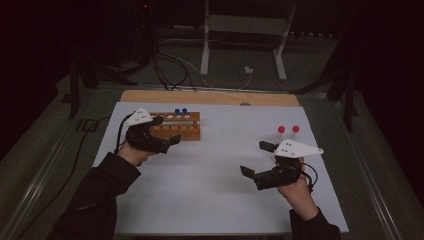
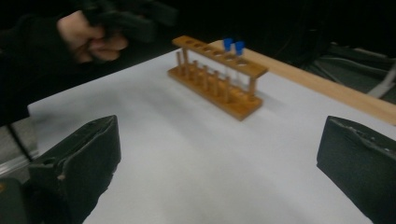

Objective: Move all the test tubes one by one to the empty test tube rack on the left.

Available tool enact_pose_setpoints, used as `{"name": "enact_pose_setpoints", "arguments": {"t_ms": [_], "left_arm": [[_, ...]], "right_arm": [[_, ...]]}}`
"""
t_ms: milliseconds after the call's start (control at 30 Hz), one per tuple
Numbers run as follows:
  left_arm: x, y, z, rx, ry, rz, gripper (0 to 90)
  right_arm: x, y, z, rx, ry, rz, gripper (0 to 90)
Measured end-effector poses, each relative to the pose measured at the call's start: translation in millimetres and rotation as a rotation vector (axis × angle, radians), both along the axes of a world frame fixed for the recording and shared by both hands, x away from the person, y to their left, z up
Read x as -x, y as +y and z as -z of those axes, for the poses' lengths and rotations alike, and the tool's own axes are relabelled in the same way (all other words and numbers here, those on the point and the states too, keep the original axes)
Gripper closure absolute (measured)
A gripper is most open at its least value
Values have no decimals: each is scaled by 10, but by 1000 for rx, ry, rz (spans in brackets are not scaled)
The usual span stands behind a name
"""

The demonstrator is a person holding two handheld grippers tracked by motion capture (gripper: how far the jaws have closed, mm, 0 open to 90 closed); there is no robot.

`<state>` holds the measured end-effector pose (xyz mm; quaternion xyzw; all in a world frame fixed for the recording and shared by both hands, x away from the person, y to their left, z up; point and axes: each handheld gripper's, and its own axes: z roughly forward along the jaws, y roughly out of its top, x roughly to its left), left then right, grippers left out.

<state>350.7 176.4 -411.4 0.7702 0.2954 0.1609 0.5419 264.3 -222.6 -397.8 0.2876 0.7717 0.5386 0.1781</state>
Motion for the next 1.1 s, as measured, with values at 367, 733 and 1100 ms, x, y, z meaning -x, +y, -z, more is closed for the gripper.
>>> {"name": "enact_pose_setpoints", "arguments": {"t_ms": [367,733,1100], "left_arm": [[463,86,217,-20,29,81,21],[679,113,418,-47,32,121,21],[685,109,480,-50,47,126,21]], "right_arm": [[-67,-592,-47,6,-8,167,0],[-94,-1052,152,37,30,343,0],[-224,-1270,514,74,155,432,284]]}}
